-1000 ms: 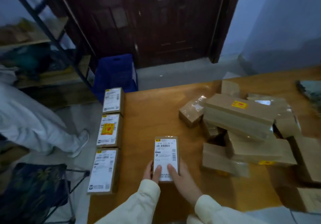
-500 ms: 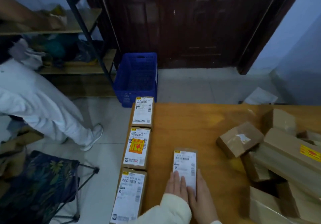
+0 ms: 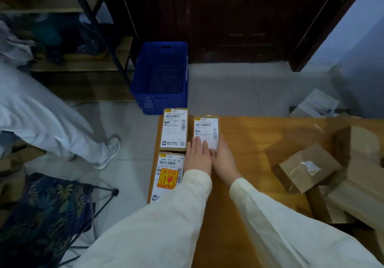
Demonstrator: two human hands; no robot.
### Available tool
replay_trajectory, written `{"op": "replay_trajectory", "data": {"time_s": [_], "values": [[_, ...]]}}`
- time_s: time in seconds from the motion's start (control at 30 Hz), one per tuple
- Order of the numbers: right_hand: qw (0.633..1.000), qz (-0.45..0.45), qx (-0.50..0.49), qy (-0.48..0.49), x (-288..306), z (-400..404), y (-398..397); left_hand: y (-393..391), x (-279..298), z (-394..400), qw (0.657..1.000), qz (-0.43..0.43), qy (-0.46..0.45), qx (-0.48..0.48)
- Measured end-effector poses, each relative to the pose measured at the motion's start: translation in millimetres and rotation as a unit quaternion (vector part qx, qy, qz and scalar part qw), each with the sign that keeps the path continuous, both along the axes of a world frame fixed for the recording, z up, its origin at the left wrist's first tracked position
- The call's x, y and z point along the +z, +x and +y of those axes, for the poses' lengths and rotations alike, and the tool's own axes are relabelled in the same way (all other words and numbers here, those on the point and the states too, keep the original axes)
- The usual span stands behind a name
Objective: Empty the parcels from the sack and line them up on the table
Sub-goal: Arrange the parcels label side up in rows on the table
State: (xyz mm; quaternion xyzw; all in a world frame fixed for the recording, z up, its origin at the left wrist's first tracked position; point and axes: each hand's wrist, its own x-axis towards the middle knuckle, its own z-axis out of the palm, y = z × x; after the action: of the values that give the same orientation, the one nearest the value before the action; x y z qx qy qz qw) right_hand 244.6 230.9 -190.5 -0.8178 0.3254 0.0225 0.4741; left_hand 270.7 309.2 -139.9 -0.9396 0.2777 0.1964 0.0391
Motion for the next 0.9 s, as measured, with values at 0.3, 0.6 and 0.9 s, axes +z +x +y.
{"op": "replay_trajectory", "data": {"time_s": [0.3, 0.6, 0.9], "values": [[1.0, -0.005, 0.019, -0.025, -3.0, -6.9, 23.5, 15.5, 2.5, -2.0, 1.0, -0.007, -0.027, 0.009], [0.997, -0.064, 0.009, 0.03, 29.1, -14.5, 9.8, 15.2, 12.7, -8.1, 0.998, -0.021, -0.055, 0.026], [0.929, -0.134, -0.34, -0.058, 62.3, -37.1, -108.5, -57.1, 44.7, -77.5, 0.964, 0.041, -0.256, -0.067]]}}
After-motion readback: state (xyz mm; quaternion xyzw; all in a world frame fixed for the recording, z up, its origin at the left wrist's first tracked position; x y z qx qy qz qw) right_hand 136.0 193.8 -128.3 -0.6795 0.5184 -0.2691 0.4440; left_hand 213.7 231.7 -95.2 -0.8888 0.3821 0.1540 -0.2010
